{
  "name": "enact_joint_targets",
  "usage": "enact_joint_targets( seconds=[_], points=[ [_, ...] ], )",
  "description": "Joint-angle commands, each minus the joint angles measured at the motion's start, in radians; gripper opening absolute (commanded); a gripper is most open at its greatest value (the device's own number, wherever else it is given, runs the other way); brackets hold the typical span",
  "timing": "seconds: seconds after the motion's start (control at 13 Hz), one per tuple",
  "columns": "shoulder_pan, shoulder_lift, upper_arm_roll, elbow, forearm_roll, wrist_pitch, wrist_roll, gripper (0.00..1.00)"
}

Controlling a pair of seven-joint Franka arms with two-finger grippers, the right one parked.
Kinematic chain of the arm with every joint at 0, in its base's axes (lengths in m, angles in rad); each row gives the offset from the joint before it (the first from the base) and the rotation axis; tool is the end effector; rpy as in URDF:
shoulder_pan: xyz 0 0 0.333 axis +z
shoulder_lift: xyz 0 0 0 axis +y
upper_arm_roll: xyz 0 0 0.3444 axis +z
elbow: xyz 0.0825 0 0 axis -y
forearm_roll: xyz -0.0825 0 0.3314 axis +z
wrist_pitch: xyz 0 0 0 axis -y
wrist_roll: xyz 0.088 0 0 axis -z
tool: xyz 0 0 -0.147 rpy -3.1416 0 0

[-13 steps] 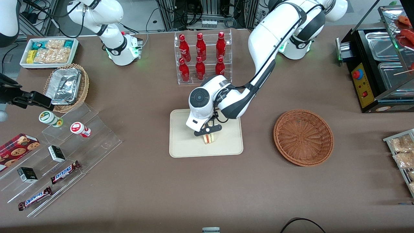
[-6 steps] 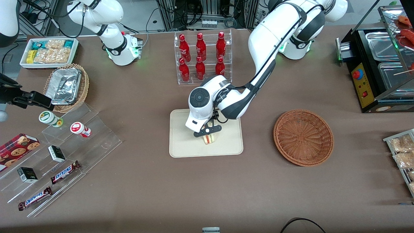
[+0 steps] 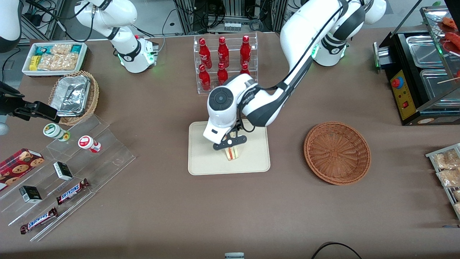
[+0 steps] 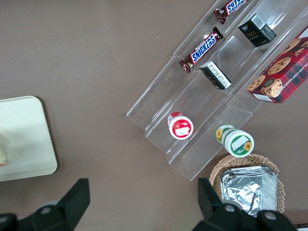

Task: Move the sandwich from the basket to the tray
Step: 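Open the left gripper to release the sandwich onto the tray, then raise the left gripper away from the sandwich on the tray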

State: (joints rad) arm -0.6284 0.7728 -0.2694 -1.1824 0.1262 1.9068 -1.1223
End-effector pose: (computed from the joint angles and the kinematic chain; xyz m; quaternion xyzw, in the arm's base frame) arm 0.4990 -0.5176 0.3345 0.9914 0.1259 -0.0355 0.0086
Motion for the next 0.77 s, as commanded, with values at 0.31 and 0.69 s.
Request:
enact_joint_targets(
  seconds=[0.31, 0.69],
  points=[
    [0.088, -0.162, 0.010, -0.013, 0.003, -0.175, 0.151, 1.00],
    [0.242, -0.263, 0.002, -0.087, -0.013, -0.298, 0.404, 1.00]
  ],
)
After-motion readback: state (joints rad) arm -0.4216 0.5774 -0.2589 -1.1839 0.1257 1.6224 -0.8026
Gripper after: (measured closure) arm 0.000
